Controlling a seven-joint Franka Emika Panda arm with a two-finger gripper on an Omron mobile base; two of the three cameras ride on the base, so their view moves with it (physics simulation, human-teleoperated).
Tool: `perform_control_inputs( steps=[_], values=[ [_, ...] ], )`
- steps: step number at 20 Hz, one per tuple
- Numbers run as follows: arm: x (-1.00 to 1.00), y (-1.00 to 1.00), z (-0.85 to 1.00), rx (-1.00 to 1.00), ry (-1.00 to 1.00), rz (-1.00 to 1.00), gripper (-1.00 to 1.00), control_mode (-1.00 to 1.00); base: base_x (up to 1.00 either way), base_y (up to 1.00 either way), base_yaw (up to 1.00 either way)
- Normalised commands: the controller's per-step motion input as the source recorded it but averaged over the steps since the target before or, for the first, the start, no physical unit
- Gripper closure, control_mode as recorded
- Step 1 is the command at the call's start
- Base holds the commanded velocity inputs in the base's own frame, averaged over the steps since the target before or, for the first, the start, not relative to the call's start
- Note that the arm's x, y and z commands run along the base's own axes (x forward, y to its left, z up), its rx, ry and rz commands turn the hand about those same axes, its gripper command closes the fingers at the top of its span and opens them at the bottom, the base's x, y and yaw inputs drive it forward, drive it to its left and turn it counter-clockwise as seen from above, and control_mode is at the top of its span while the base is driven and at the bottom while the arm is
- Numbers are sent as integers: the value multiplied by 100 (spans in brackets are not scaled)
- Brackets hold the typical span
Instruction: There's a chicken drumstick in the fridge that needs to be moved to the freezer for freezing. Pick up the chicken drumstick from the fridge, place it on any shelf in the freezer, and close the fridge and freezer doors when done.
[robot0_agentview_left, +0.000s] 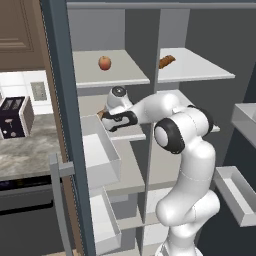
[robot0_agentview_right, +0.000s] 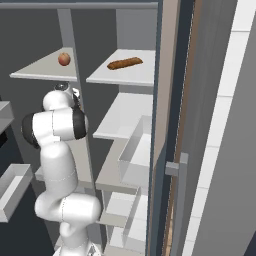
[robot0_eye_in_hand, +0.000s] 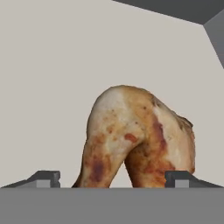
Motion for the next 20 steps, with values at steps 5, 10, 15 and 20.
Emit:
perform_control_inputs(
  steps=[5, 10, 15, 20],
  values=[
    [-25, 0, 0, 0, 0, -2, -100, -100, 0, 0, 0],
    [-45, 1, 0, 0, 0, 0, -100, -100, 0, 0, 0],
    [-49, 0, 1, 0, -8, 0, -100, -100, 0, 0, 0],
    [-54, 0, 14, 0, -15, 0, -100, -100, 0, 0, 0]
  ],
)
